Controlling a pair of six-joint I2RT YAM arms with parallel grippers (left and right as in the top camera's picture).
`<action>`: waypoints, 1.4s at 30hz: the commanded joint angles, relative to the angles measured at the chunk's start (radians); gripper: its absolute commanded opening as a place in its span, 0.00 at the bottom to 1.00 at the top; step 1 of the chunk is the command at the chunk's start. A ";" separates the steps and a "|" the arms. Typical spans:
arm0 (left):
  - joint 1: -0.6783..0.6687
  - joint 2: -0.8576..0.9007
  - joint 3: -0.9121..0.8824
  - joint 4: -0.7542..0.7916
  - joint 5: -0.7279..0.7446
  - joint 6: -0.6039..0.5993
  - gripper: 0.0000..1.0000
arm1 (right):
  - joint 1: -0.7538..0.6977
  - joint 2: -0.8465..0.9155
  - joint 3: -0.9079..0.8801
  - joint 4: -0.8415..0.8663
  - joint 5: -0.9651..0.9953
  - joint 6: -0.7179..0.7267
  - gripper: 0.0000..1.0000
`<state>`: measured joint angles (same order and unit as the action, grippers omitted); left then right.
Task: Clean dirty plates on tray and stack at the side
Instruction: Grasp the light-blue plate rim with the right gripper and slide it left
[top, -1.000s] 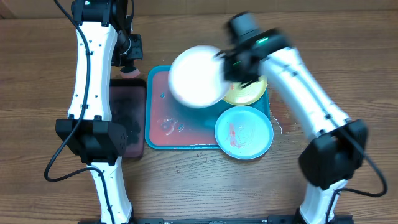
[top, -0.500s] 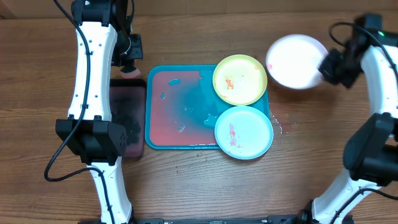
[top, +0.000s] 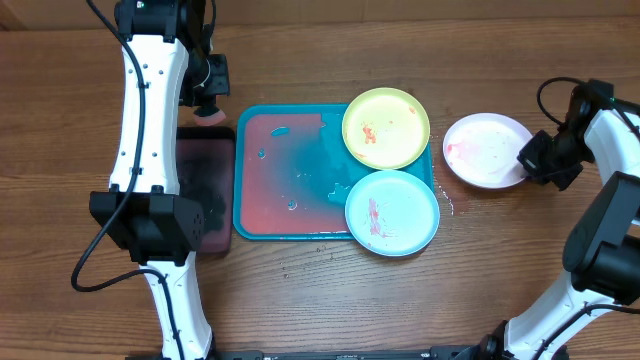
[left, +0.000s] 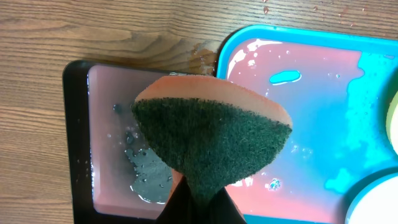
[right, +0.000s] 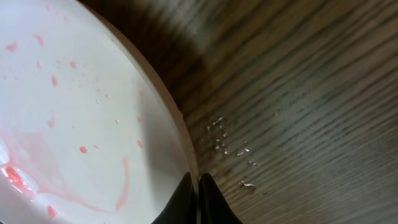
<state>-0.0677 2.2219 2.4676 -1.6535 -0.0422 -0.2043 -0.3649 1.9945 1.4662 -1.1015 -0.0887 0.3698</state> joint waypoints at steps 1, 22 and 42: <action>0.001 -0.003 0.021 0.001 -0.009 -0.014 0.04 | 0.003 -0.028 -0.006 -0.018 0.034 -0.003 0.08; -0.037 -0.003 0.021 0.001 0.053 -0.029 0.04 | 0.294 -0.109 0.085 -0.287 -0.214 -0.192 0.36; -0.047 -0.003 0.021 0.001 0.053 -0.029 0.04 | 0.489 -0.109 -0.225 -0.088 -0.002 -0.077 0.22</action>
<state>-0.1116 2.2219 2.4676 -1.6531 0.0036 -0.2111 0.1204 1.9053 1.2610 -1.1942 -0.1097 0.2871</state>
